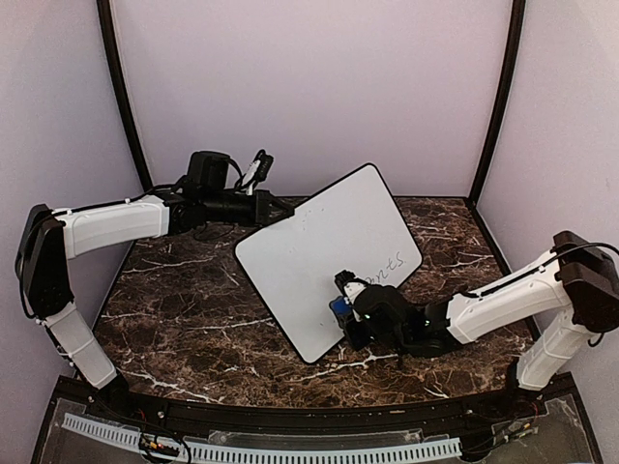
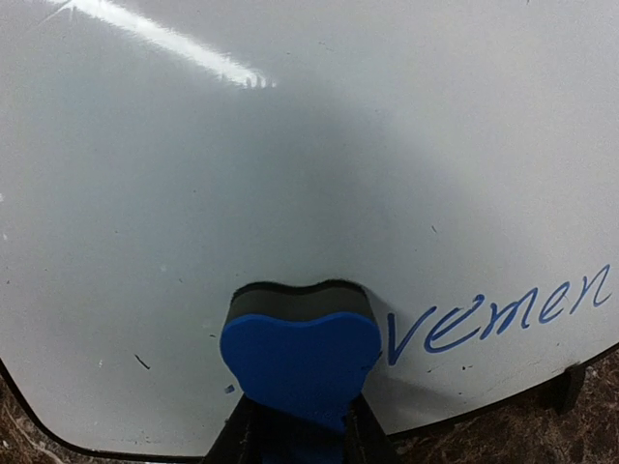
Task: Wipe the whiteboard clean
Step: Erase the whiteboard at the center of the board.
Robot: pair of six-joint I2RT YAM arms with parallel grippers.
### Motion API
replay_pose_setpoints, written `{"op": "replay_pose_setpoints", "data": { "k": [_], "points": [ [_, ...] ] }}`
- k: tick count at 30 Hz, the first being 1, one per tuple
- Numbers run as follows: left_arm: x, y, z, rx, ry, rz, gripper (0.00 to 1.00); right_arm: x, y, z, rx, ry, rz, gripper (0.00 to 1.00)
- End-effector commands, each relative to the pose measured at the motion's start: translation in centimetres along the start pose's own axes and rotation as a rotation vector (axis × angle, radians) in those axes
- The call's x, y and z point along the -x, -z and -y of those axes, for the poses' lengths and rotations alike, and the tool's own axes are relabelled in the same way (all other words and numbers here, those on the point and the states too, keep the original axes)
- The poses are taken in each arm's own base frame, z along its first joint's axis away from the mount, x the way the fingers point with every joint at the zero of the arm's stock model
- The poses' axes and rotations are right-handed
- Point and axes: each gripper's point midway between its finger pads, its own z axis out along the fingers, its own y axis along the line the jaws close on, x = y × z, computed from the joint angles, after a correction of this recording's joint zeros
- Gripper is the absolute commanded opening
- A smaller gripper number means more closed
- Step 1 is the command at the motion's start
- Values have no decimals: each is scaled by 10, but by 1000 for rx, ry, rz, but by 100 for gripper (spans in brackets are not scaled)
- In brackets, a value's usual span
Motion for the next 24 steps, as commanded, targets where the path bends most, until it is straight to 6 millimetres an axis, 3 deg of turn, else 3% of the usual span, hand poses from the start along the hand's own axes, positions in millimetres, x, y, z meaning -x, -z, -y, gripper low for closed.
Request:
{"op": "replay_pose_setpoints", "data": {
  "k": [1,9,13,20,24],
  "points": [
    [-34,-10,9,-39,3,-117,0,-2,0,0,17,-23,20,23],
    [-34,-10,9,-37,3,-116,0,49,-7,-24,70,12,148,23],
    [-34,-10,8,-33,0,-117,0,66,-11,-30,73,20,175,23],
    [-33,-10,10,-40,0,-116,0,57,-7,-24,62,4,165,23],
    [-34,-10,10,-42,0,-118,0,27,-5,-11,37,0,105,23]
  ]
}}
